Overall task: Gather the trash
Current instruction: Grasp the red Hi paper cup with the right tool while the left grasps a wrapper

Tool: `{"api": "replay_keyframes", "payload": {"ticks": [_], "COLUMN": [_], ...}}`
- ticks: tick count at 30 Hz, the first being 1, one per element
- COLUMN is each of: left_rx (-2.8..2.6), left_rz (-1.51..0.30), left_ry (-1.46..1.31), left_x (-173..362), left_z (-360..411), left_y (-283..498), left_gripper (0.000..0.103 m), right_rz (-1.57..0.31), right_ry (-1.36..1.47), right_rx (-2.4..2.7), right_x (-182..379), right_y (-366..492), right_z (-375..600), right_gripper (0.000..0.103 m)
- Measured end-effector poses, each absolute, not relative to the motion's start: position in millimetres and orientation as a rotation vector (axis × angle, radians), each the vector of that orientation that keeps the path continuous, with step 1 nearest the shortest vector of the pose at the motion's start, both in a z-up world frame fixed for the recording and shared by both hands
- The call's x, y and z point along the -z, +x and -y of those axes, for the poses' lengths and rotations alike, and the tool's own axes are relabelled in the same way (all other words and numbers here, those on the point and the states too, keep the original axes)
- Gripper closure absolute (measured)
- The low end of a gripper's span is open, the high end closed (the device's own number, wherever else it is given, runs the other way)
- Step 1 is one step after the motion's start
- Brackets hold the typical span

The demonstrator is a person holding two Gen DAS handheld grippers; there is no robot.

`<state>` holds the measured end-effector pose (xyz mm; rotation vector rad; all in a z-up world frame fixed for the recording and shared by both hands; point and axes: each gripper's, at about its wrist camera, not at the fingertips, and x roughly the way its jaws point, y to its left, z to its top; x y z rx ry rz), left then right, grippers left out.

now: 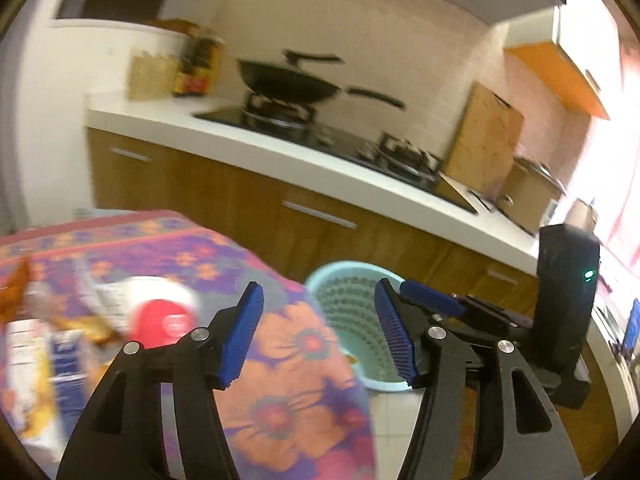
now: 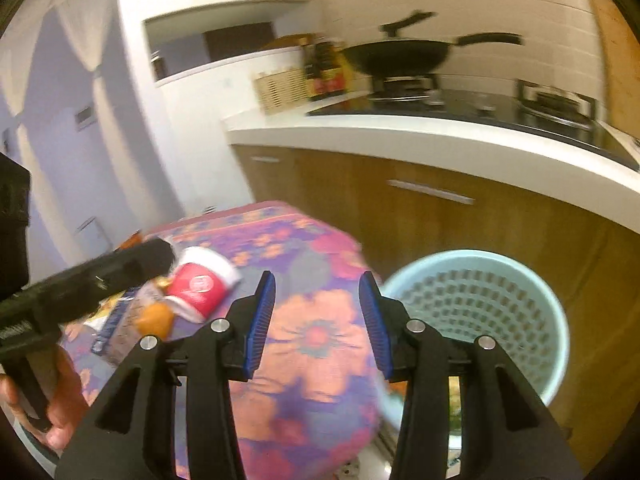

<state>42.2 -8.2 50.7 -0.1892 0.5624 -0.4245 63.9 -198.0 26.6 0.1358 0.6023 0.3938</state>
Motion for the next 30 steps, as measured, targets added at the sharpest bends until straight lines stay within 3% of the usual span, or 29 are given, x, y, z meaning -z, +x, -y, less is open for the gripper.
{"api": "replay_keyframes", "payload": {"ticks": [12, 14, 17, 21, 30], "left_rx": [0.073, 0.037, -0.002, 0.029, 0.127], "left_rz": [-0.423, -0.450, -0.502, -0.602, -0.725], "left_ry": [-0.190, -0.174, -0.163, -0.140, -0.205], "left_x": [-61.4, -53.4, -40.0, -24.4, -1.1], "left_z": [-131.7, -150.5, -176.9, -202.3, -218.0], "left_y": [-1.6, 4.0, 15.0, 36.8, 86.0], "left_gripper": [0.035, 0.034, 0.034, 0.034, 0.035], "right_rz": [-0.613, -0.634, -0.688, -0.723, -0.752], "right_ry": [0.044, 0.046, 0.055, 0.069, 0.065], "right_rx": [-0.525, -0.517, -0.520, -0.479, -0.439], "right_x": [-18.6, -11.1, 1.1, 9.4, 19.4], "right_y": [69.6, 74.9, 85.6, 98.1, 116.2], "right_z": [89.0, 77.1, 58.3, 43.3, 20.6], "right_gripper": [0.062, 0.056, 0.055, 0.042, 0.042]}}
